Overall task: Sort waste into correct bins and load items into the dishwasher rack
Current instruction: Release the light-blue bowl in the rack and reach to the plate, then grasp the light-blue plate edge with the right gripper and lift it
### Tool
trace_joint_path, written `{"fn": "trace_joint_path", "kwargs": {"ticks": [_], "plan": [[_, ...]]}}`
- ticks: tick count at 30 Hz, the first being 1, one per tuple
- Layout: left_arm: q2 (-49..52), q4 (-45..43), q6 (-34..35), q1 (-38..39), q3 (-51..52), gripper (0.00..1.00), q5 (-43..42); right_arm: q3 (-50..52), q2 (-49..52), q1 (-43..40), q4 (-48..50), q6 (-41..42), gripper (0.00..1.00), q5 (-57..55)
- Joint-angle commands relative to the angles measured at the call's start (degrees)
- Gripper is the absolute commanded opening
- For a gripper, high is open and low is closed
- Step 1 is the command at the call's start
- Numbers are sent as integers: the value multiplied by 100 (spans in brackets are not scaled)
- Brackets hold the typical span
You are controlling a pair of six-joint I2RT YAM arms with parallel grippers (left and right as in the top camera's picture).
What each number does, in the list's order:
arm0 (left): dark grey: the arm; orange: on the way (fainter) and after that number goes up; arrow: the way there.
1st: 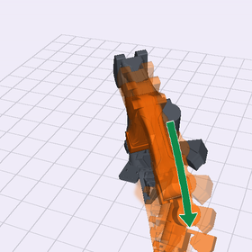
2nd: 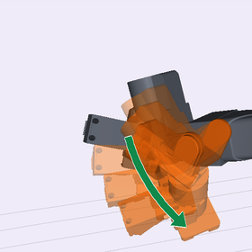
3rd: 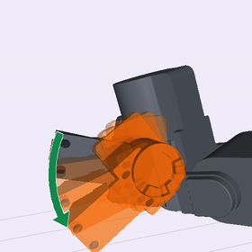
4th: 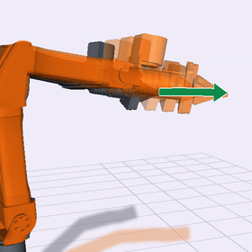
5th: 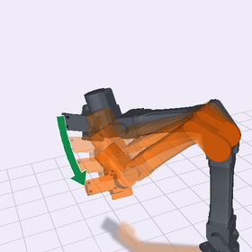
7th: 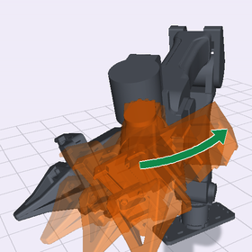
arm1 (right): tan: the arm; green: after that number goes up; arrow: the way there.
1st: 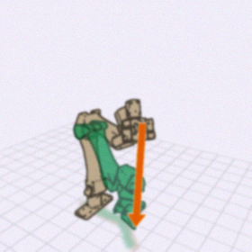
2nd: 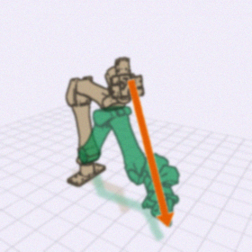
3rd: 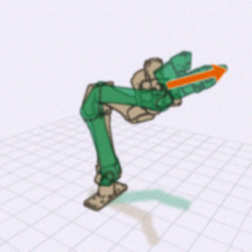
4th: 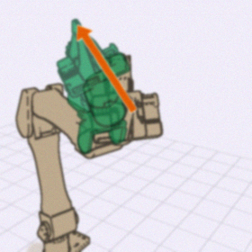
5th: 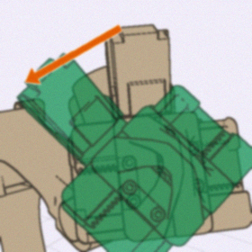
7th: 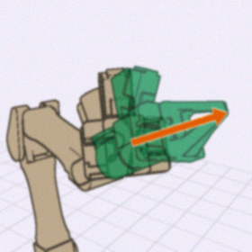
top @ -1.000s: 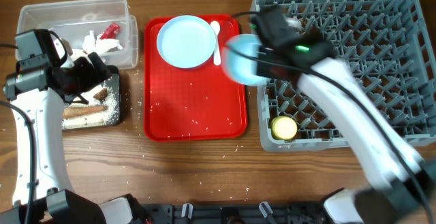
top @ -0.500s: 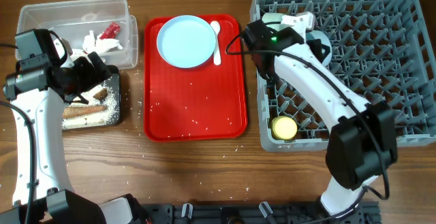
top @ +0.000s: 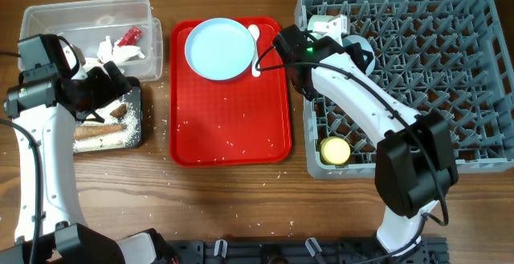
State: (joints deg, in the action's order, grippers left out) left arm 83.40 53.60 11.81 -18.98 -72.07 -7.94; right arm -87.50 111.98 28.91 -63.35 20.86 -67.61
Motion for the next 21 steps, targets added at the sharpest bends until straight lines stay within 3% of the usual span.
{"fn": "trace_joint_path", "kwargs": {"ticks": [1,6,9,14,16,18,21], "plan": [[-46,-15,-72,-22,-70,100,13,-11,118,240,-402,-129,5,533],[-46,-15,-72,-20,-70,100,13,-13,116,599,-1095,-136,29,1228],[-46,-15,-72,-22,-70,100,13,-20,116,671,-1165,-136,74,1397],[-46,-15,-72,-20,-70,100,13,-518,-136,737,-1102,-140,100,1429],[-46,-15,-72,-20,-70,100,13,-802,-219,734,-1010,-334,100,1827],[-46,-15,-72,-22,-70,100,13,-990,-343,734,-409,-1128,100,2837],[-46,-15,-72,-22,-70,100,13,-990,-431,737,337,-1338,100,3742]]}}
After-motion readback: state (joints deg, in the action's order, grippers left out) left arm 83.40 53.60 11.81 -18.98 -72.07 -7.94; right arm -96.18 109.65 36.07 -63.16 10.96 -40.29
